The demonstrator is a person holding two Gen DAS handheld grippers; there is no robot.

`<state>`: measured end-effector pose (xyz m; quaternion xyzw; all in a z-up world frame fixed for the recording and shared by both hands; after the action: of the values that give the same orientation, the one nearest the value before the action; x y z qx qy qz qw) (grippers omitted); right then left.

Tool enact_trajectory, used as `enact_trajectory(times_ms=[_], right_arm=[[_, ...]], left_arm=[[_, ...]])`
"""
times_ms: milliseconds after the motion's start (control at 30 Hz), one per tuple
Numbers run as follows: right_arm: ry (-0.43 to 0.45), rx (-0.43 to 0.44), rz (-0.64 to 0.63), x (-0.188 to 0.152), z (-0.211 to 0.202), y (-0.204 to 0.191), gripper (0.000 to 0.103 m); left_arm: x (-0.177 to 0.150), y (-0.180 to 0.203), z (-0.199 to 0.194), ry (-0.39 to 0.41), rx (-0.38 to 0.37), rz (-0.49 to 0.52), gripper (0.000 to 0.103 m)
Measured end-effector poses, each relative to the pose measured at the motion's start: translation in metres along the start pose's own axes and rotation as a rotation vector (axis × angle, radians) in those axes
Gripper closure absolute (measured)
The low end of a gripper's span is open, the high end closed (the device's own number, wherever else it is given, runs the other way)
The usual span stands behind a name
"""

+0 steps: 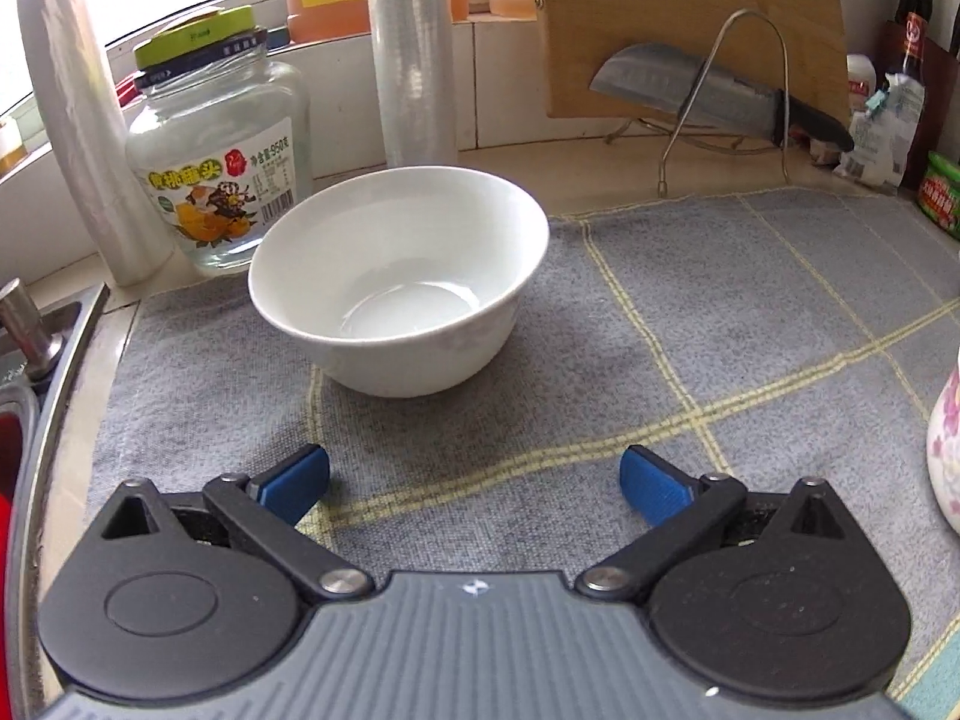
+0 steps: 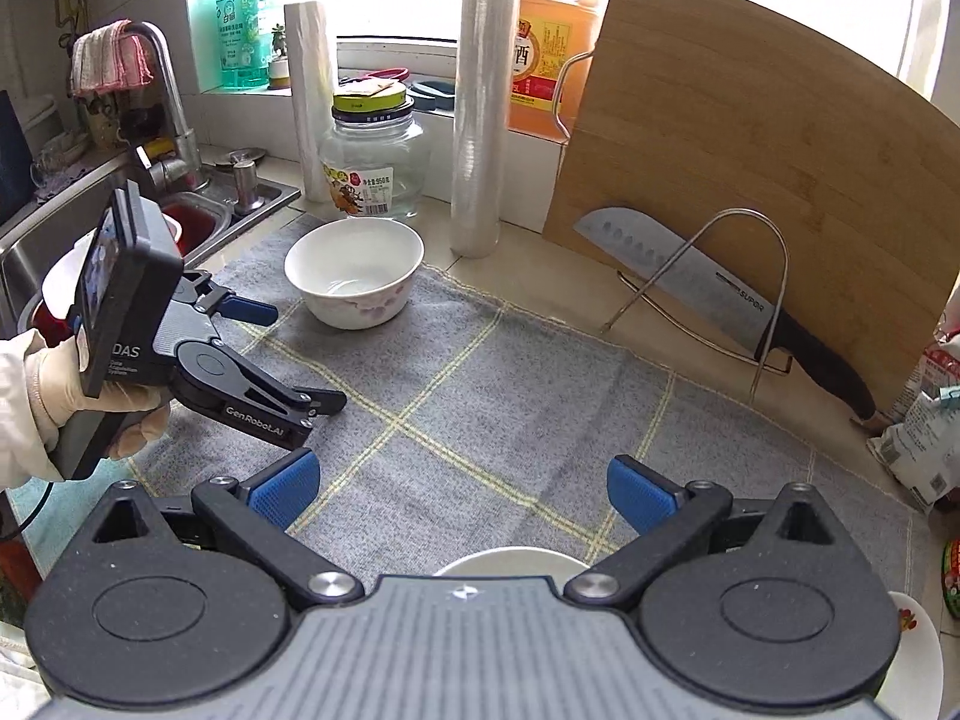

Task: Organize plates and bowls
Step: 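Move the right gripper toward the last white bowl beside the glass jar, then grasp the rim of the last white bowl with the right gripper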

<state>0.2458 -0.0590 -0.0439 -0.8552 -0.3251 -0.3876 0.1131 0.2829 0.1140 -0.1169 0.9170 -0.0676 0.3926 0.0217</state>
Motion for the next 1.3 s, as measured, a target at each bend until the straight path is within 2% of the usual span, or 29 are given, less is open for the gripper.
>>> enact_trajectory(times_ms=[400,633,900,1167,1300], right_arm=[[-0.017,0.045,-0.068,0.039,0.044,-0.028,0.000],[-0.058,0.100,-0.112,0.056,0.082,-0.038,0.000],[-0.091,0.149,-0.089,0.073,0.120,-0.038,0.000],[-0.081,0.177,-0.077,0.086,0.139,-0.036,0.000],[-0.081,0.190,-0.069,0.090,0.147,-0.036,0.000]], left_arm=[[-0.011,-0.006,-0.008,0.098,-0.047,0.032,0.000],[-0.005,-0.009,-0.002,0.113,-0.026,0.015,0.000],[0.003,-0.012,0.003,0.122,-0.010,0.027,0.001],[0.023,-0.025,-0.002,0.172,0.027,0.008,0.001],[0.029,-0.020,-0.003,0.210,0.051,0.044,0.001]])
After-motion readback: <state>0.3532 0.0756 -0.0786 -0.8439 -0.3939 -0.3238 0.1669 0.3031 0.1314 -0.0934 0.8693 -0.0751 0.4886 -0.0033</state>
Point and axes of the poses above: each gripper's, at about its wrist camera, not at the fingertips, and z roughly the way its jaws point, y to its right, x to its top, the point moved 6 cm from there along z, roughly the way its jaws point, and after that the axes turned 6 degrees about y, right-handed, at the moved point
